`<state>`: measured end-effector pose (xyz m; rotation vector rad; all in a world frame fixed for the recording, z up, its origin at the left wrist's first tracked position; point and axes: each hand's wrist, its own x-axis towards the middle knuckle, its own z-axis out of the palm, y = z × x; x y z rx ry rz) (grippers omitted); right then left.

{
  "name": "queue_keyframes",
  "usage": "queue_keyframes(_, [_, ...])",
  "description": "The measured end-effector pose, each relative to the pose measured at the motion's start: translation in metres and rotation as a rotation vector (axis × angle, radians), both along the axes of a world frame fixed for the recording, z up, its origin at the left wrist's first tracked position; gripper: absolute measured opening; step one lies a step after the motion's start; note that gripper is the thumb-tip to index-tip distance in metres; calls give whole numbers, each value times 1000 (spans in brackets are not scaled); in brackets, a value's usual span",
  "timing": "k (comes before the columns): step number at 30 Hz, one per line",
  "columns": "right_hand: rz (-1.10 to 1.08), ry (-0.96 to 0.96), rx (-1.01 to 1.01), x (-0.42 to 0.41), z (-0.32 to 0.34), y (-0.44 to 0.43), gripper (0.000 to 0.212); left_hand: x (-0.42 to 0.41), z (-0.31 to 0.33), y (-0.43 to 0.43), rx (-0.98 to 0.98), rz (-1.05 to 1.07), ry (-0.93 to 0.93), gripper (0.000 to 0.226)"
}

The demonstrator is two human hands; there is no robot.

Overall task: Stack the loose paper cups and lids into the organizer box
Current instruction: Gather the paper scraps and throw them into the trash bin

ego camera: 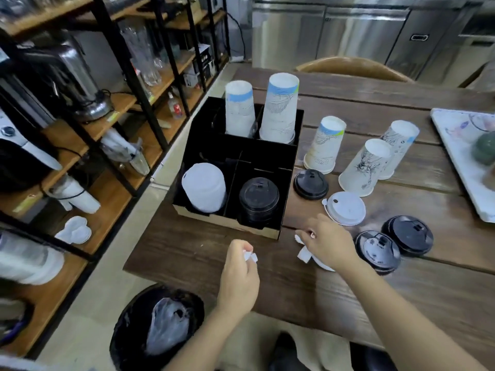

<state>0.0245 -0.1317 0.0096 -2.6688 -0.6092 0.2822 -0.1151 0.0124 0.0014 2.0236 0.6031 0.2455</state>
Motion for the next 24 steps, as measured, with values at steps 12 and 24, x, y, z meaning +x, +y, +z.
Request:
queue_keyframes(12, [-133, -85, -436, -35, -14, 18, 17, -108, -6, 85, 0, 104, 115, 13])
queue_keyframes(24, [-16, 210, 358, -132, 12, 112, 32, -136, -10, 123, -93, 93, 87, 28])
